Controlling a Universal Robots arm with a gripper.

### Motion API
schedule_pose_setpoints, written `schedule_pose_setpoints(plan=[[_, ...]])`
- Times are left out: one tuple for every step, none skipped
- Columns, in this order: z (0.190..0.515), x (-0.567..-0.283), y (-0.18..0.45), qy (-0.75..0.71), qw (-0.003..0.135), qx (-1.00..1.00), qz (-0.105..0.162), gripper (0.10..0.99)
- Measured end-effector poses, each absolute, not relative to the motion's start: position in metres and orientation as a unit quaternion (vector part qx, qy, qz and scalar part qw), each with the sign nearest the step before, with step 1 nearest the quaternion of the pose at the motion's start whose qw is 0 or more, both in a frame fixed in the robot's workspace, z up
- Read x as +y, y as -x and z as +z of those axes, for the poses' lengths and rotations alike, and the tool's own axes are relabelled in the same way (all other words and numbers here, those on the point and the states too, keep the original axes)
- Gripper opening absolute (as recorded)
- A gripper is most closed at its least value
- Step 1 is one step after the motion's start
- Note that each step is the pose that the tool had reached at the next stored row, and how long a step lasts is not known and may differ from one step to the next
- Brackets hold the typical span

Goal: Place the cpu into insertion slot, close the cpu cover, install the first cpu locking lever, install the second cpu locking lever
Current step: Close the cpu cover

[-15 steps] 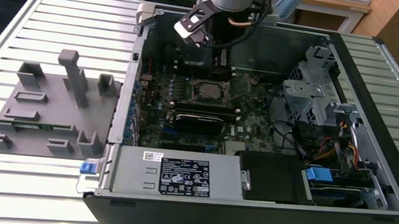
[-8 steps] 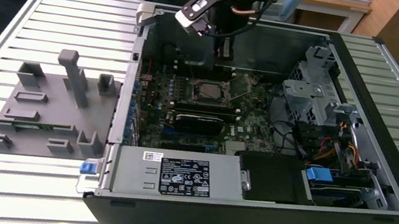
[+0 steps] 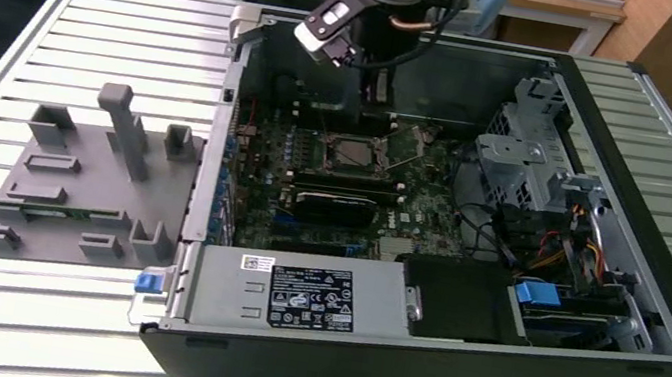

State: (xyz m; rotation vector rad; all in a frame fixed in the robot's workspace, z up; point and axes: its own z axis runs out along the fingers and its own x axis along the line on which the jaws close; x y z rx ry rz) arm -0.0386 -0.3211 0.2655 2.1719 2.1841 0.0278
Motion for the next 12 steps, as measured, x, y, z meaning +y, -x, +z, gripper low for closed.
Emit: schedule_pose_setpoints(plan=[[0.265, -0.322, 0.038, -0.705, 0.030, 0.709, 0.009, 0.106], [0.265, -0.322, 0.037, -0.705, 0.030, 0.709, 0.010, 0.106], [0.265, -0.323, 0.035, -0.705, 0.028, 0.709, 0.011, 0.106], [0.265, -0.323, 0.033, -0.705, 0.026, 0.709, 0.013, 0.106], [0.265, -0.323, 0.031, -0.705, 0.023, 0.709, 0.016, 0.106], [0.265, -0.323, 0.029, -0.705, 0.020, 0.709, 0.019, 0.106], [0.265, -0.323, 0.026, -0.705, 0.017, 0.708, 0.021, 0.106], [0.265, -0.323, 0.024, -0.705, 0.016, 0.708, 0.023, 0.106], [0.265, -0.323, 0.022, -0.705, 0.016, 0.708, 0.023, 0.106], [0.265, -0.323, 0.019, -0.705, 0.016, 0.708, 0.023, 0.106], [0.265, -0.323, 0.017, -0.705, 0.015, 0.708, 0.023, 0.106], [0.265, -0.323, 0.014, -0.705, 0.015, 0.708, 0.022, 0.106]])
